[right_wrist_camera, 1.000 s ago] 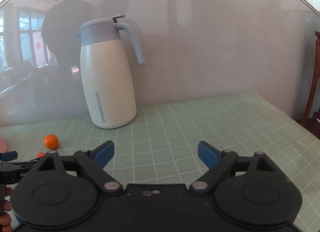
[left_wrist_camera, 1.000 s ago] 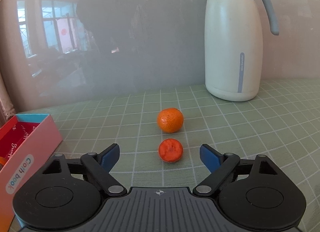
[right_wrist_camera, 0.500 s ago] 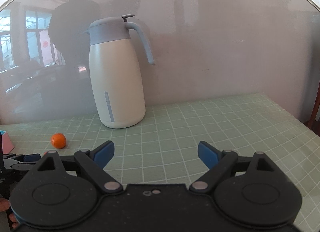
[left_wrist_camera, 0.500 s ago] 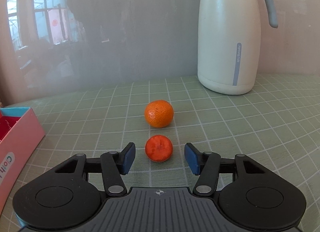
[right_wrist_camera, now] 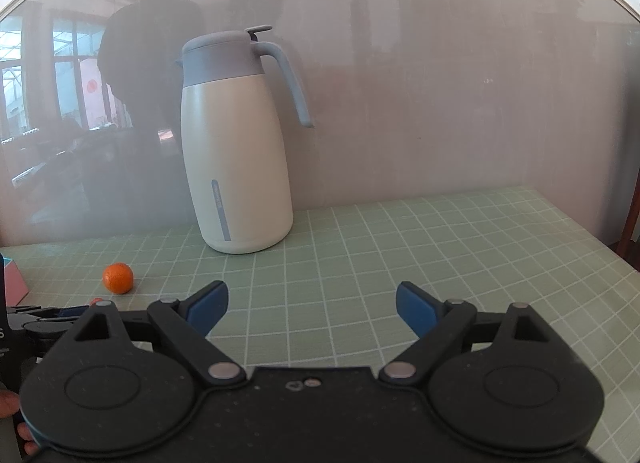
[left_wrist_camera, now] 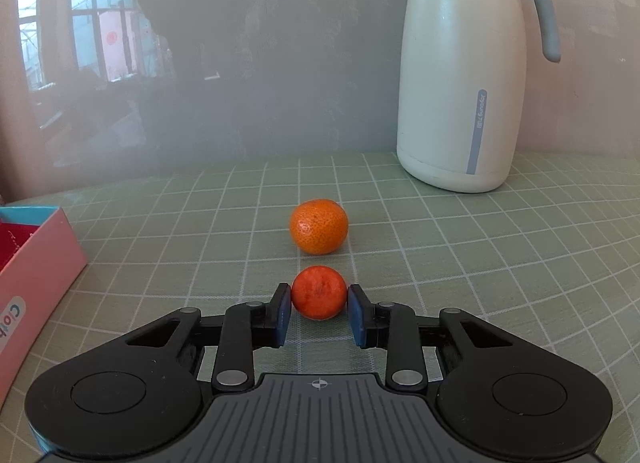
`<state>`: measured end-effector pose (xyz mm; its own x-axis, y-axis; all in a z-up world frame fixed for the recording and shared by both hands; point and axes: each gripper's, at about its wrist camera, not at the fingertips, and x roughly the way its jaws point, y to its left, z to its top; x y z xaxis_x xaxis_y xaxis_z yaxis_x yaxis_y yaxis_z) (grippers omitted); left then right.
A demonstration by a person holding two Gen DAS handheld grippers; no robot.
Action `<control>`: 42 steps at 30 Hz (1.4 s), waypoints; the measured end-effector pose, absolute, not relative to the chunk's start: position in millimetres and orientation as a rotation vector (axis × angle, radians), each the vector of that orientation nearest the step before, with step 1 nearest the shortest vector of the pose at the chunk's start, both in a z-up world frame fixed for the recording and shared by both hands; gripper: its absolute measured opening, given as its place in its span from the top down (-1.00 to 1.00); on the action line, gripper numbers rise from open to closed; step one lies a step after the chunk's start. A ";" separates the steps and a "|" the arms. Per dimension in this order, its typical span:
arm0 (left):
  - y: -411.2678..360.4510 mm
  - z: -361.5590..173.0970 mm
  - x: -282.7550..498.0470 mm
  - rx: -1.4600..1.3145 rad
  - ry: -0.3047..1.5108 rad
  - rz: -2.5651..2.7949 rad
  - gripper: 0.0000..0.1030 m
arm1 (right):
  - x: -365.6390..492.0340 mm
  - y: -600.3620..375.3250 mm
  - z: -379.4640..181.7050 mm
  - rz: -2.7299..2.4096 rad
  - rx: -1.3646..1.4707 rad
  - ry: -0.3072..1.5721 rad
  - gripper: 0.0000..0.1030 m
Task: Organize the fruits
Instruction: 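Lift the orange piece with the left gripper toward the box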
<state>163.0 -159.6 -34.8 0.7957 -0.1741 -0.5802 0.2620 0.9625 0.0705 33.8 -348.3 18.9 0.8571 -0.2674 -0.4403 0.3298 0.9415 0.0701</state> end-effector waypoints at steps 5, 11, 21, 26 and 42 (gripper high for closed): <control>-155.4 -30.3 158.8 0.147 0.590 -0.221 0.40 | 33.4 -346.8 19.1 -0.354 0.121 0.434 -0.77; -145.9 -25.2 155.7 0.134 0.580 -0.197 0.40 | 35.0 -350.4 15.9 -0.414 0.106 0.447 -0.77; -114.4 -6.3 141.8 0.128 0.516 -0.126 0.40 | 33.4 -347.2 19.3 -0.592 0.060 0.392 -0.90; -84.8 7.2 138.5 0.103 0.487 -0.075 0.41 | 37.6 -337.2 20.1 -0.554 0.065 0.383 -0.90; 26.6 30.8 131.0 0.042 0.433 0.162 0.40 | 57.8 -277.9 28.2 -0.439 0.030 0.363 -0.90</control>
<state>131.0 26.6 30.8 0.8950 0.1651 -0.4144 -0.1473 0.9863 0.0749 57.8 -277.9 28.2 0.8420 -0.4106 -0.3499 0.4212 0.9056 -0.0491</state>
